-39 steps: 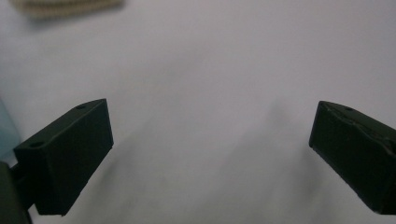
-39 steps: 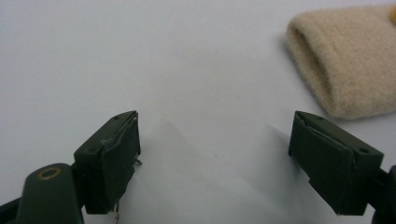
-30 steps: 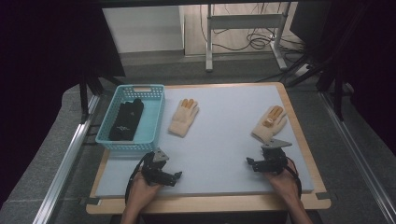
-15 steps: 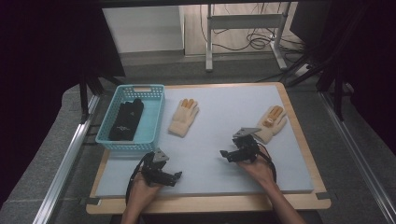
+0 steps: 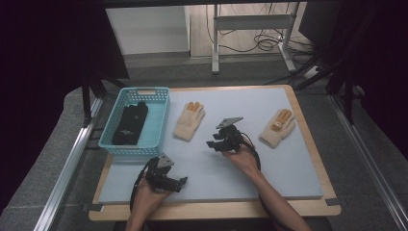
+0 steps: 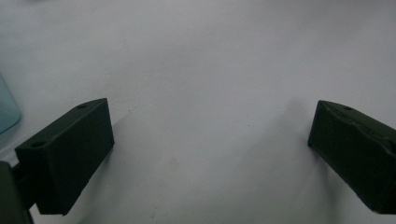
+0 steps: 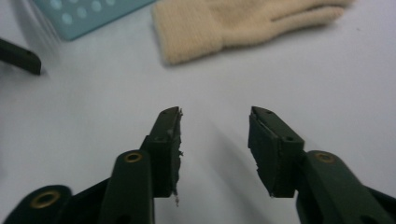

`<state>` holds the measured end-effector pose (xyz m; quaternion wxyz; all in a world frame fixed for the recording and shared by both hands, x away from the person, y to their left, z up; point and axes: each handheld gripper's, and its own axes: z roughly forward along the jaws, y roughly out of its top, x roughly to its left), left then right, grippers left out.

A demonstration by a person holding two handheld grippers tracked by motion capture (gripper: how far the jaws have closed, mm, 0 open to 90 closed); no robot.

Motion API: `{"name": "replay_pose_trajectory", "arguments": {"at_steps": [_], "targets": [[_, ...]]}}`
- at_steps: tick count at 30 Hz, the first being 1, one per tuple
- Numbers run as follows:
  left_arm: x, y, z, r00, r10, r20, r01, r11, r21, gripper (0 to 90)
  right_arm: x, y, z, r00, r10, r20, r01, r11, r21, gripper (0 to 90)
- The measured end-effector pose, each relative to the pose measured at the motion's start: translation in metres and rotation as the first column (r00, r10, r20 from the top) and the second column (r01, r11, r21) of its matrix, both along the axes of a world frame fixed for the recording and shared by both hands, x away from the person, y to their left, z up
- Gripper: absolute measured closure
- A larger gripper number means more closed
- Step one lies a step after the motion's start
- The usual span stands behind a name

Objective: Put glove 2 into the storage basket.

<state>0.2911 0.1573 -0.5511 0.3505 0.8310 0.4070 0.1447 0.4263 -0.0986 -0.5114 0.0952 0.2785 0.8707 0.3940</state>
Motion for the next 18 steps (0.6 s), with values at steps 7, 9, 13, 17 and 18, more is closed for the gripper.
{"name": "replay_pose_trajectory", "arguments": {"at_steps": [7,9,13,17,18], "targets": [[0.000,0.000,0.000,1.0000,-0.001,0.001,0.001,1.0000,0.001,1.0,0.020,0.028,-0.004,0.9996,0.026,-0.010,-0.026,1.000,0.002,65.6],[0.000,0.000,0.000,1.0000,-0.003,0.000,0.003,1.0000,0.003,1.0,0.026,0.035,-0.003,0.9996,0.027,-0.002,-0.027,1.000,-0.005,65.7],[0.000,0.000,0.000,1.0000,-0.004,0.001,0.004,1.0000,0.005,1.1,0.037,0.045,0.001,1.0000,0.003,0.008,-0.003,1.000,0.011,65.7],[0.000,0.001,0.000,1.0000,-0.005,0.001,0.005,1.0000,0.006,1.2,0.051,0.053,0.003,0.9997,-0.023,0.011,0.023,1.000,0.011,64.9],[0.000,0.001,0.000,1.0000,-0.005,0.001,0.005,1.0000,0.006,1.2,0.053,0.055,0.002,0.9995,-0.029,0.014,0.028,1.000,0.010,63.9]]}}
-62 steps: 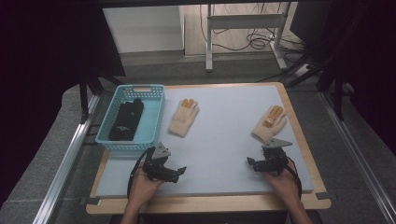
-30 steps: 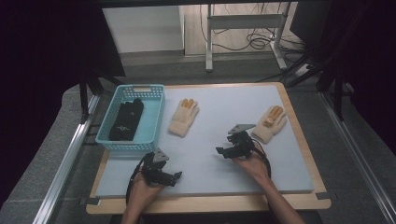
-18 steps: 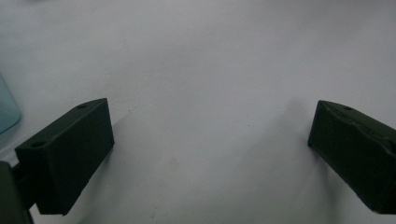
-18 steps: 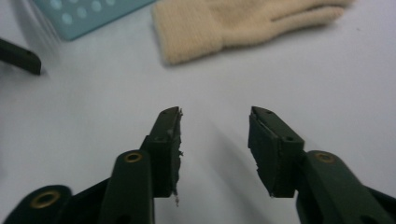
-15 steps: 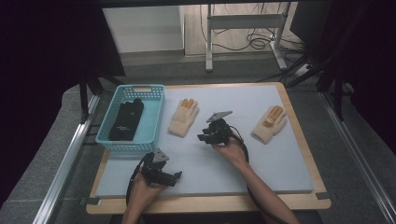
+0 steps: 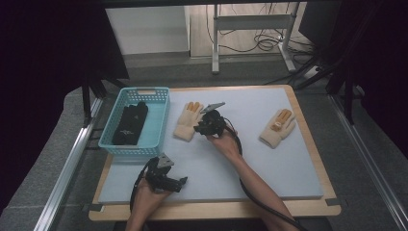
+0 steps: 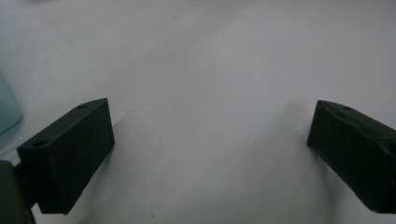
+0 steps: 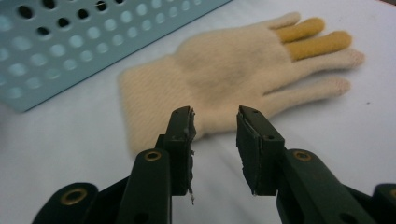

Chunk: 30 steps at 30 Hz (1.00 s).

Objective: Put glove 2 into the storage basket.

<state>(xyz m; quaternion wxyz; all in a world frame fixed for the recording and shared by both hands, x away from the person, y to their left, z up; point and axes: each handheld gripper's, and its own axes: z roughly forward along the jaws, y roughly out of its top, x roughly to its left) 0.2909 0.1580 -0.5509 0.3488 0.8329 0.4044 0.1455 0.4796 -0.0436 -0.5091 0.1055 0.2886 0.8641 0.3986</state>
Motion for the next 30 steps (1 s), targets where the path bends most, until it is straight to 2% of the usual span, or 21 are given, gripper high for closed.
{"name": "replay_pose_trajectory", "arguments": {"at_steps": [2,5,9,10,11,13,14,16,19,21,23,27,30], "targets": [[0.000,0.000,0.000,1.0000,0.000,0.001,0.000,1.0000,0.000,1.2,0.008,0.005,-0.003,0.9999,-0.016,0.000,0.016,1.000,-0.012,57.5],[0.000,0.000,0.000,1.0000,0.000,0.001,0.000,1.0000,0.000,1.2,0.015,0.012,-0.008,0.9994,-0.033,-0.009,0.032,0.999,-0.022,55.0],[0.000,0.000,0.000,1.0000,0.000,0.001,0.000,1.0000,0.000,1.2,0.020,0.023,-0.019,0.9983,-0.057,0.015,0.058,0.994,-0.095,55.6],[0.000,0.000,0.000,1.0000,0.000,0.001,0.000,1.0000,0.000,1.2,0.021,0.024,-0.021,0.9980,-0.060,0.019,0.061,0.992,-0.108,57.9],[0.000,0.000,0.000,1.0000,0.001,0.001,-0.001,1.0000,0.000,1.2,0.021,0.025,-0.022,0.9981,-0.058,0.021,0.060,0.993,-0.101,61.1],[0.000,0.000,0.000,1.0000,0.000,-0.001,0.000,1.0000,0.000,1.2,0.021,0.024,-0.024,0.9989,-0.047,-0.003,0.047,0.996,-0.074,77.4],[0.000,0.000,0.000,1.0000,0.000,-0.001,0.000,1.0000,0.000,1.2,0.021,0.023,-0.025,0.9992,-0.034,-0.021,0.033,0.998,-0.054,82.0],[0.000,0.000,0.000,1.0000,0.000,0.000,0.000,1.0000,0.000,1.2,0.020,0.025,-0.024,0.9989,-0.040,-0.024,0.039,0.998,-0.058,85.1],[0.000,0.000,0.000,1.0000,0.000,0.000,0.000,1.0000,0.000,1.2,0.019,0.026,-0.021,0.9994,-0.030,-0.017,0.028,0.996,-0.085,85.9],[0.000,0.000,0.000,1.0000,0.000,0.000,0.000,1.0000,0.000,1.3,0.016,0.025,-0.016,0.9997,-0.024,-0.007,0.023,0.996,-0.081,86.0],[0.000,0.000,0.000,1.0000,0.000,0.000,0.000,1.0000,0.000,1.3,0.011,0.021,-0.009,0.9999,-0.011,-0.007,0.010,0.998,-0.057,86.0],[0.000,0.000,0.000,1.0000,0.000,-0.001,0.000,1.0000,0.002,1.3,-0.005,0.007,0.011,0.9998,0.020,0.008,-0.020,1.000,-0.017,86.0],[0.000,0.000,0.000,1.0000,0.000,-0.001,0.000,1.0000,0.003,1.3,-0.022,-0.006,0.025,0.9989,0.042,0.022,-0.041,0.999,-0.023,85.8]]}}
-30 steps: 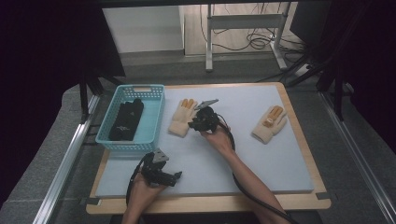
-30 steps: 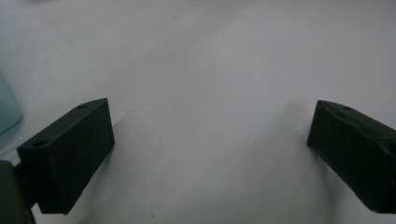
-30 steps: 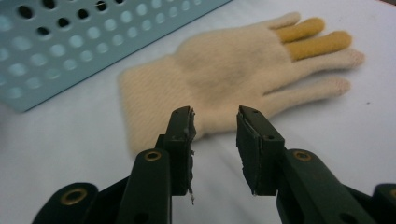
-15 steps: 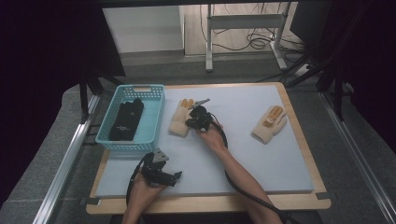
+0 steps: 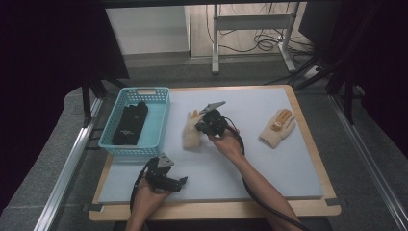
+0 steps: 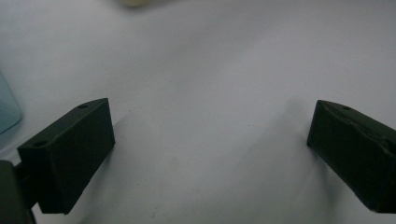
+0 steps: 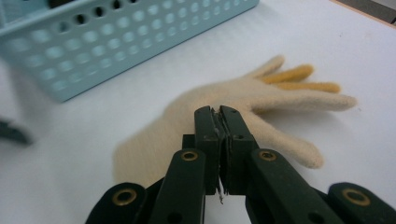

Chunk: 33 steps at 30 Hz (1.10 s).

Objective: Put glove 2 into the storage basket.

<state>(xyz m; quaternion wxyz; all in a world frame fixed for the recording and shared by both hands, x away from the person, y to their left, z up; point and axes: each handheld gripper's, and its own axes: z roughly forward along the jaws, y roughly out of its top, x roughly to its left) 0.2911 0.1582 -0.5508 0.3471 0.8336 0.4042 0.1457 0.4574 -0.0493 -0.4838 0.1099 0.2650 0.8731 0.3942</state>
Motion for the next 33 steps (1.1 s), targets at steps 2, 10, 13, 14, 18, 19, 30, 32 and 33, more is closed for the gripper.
{"name": "replay_pose_trajectory", "arguments": {"at_steps": [2,10,13,14,18,19,30,32,33], "targets": [[0.000,0.000,0.000,1.0000,0.000,-0.001,0.000,1.0000,0.000,1.3,-0.012,-0.011,0.005,1.0000,0.007,-0.006,-0.007,1.000,0.005,85.8],[0.000,0.000,0.000,1.0000,0.003,0.001,-0.003,1.0000,-0.002,1.3,-0.054,-0.062,-0.002,0.9996,0.004,-0.030,-0.005,1.000,-0.005,84.8],[0.000,0.000,0.000,1.0000,0.004,0.000,-0.004,1.0000,-0.001,1.4,-0.059,-0.077,-0.007,0.9996,-0.012,-0.025,0.012,1.000,-0.007,74.7],[0.000,0.000,0.000,1.0000,0.002,0.000,-0.002,1.0000,0.000,1.4,-0.059,-0.081,-0.008,0.9996,-0.028,-0.006,0.028,1.000,-0.011,70.3],[0.000,0.000,0.000,1.0000,0.002,0.000,-0.002,1.0000,0.000,1.4,-0.056,-0.099,-0.004,0.9971,-0.076,0.007,0.076,0.997,0.008,62.4],[0.000,0.000,0.000,1.0000,0.002,0.001,-0.002,1.0000,-0.001,1.4,-0.054,-0.103,-0.003,0.9961,-0.087,0.015,0.087,0.996,0.003,61.2],[0.000,0.000,0.000,1.0000,0.003,0.000,-0.003,1.0000,-0.001,1.5,-0.030,-0.170,-0.005,0.9696,-0.244,0.014,0.244,0.970,-0.004,57.2],[0.000,0.000,0.000,1.0000,0.003,0.000,-0.003,1.0000,-0.001,1.5,-0.025,-0.187,-0.003,0.9585,-0.285,0.015,0.285,0.959,0.008,56.6],[0.000,0.000,0.000,1.0000,0.003,0.000,-0.003,1.0000,-0.001,1.6,-0.023,-0.195,-0.002,0.9530,-0.303,0.015,0.302,0.953,0.013,56.4]]}}
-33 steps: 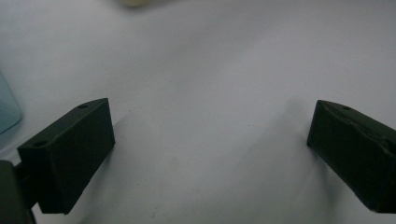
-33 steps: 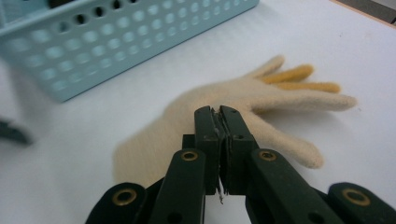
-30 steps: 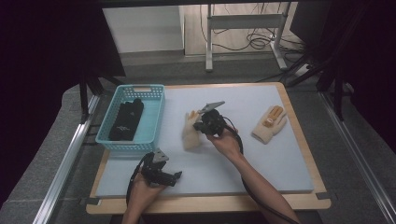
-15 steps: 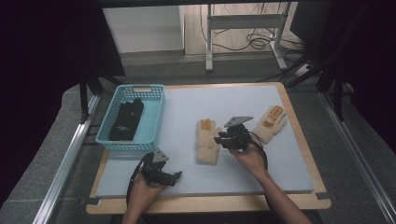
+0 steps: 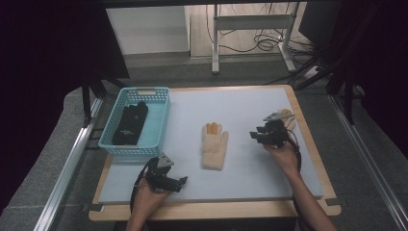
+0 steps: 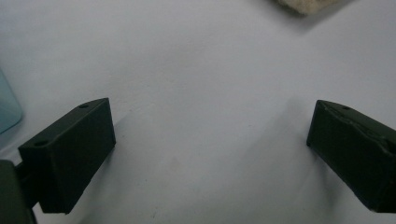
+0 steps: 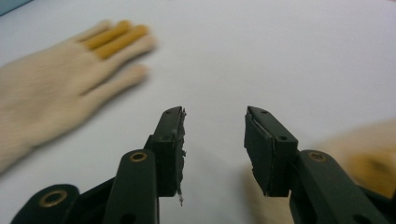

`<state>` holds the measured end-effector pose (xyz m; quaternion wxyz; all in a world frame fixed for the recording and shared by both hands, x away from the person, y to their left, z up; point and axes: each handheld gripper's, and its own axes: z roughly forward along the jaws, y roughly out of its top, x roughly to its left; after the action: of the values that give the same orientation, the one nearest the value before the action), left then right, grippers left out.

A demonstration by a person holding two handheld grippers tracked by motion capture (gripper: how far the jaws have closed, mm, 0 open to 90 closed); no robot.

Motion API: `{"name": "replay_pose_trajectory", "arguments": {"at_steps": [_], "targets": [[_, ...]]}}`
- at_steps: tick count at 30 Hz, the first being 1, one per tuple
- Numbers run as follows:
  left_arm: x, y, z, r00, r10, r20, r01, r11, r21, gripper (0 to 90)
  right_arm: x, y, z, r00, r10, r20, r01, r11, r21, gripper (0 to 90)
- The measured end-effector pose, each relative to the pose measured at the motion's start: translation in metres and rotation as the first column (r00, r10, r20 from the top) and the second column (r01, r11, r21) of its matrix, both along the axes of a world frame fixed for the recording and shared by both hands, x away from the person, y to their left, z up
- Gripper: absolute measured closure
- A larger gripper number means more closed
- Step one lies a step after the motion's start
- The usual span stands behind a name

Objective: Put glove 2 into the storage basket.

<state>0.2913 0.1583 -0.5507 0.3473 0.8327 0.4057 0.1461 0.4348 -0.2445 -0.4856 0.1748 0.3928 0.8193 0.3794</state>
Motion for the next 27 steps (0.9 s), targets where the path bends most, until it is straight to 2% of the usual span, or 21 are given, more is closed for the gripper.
{"name": "replay_pose_trajectory", "arguments": {"at_steps": [6,11,19,22,24,27], "targets": [[0.000,0.000,0.000,1.0000,0.001,-0.002,-0.001,1.0000,-0.001,1.6,0.014,-0.044,0.012,0.9933,-0.113,0.023,0.113,0.994,-0.010,55.5],[0.000,0.000,0.000,1.0000,0.000,0.000,0.000,1.0000,0.000,1.7,0.026,-0.065,0.012,0.9828,-0.182,0.028,0.183,0.983,-0.023,50.3],[0.000,0.000,0.000,1.0000,0.001,0.000,-0.001,1.0000,0.000,1.8,0.038,-0.065,-0.014,0.9755,-0.220,-0.006,0.219,0.975,-0.043,41.3],[0.000,0.000,0.000,1.0000,0.001,0.000,-0.001,1.0000,0.000,1.8,0.042,-0.060,-0.024,0.9734,-0.229,0.000,0.229,0.970,-0.080,40.7],[0.000,0.000,0.000,1.0000,0.001,0.000,-0.001,1.0000,0.000,1.8,0.044,-0.057,-0.030,0.9717,-0.236,0.010,0.236,0.965,-0.111,47.6],[0.000,0.000,0.000,1.0000,0.002,0.000,-0.002,1.0000,0.000,1.8,0.043,-0.055,-0.030,0.9685,-0.248,0.022,0.249,0.963,-0.105,59.0]]}}
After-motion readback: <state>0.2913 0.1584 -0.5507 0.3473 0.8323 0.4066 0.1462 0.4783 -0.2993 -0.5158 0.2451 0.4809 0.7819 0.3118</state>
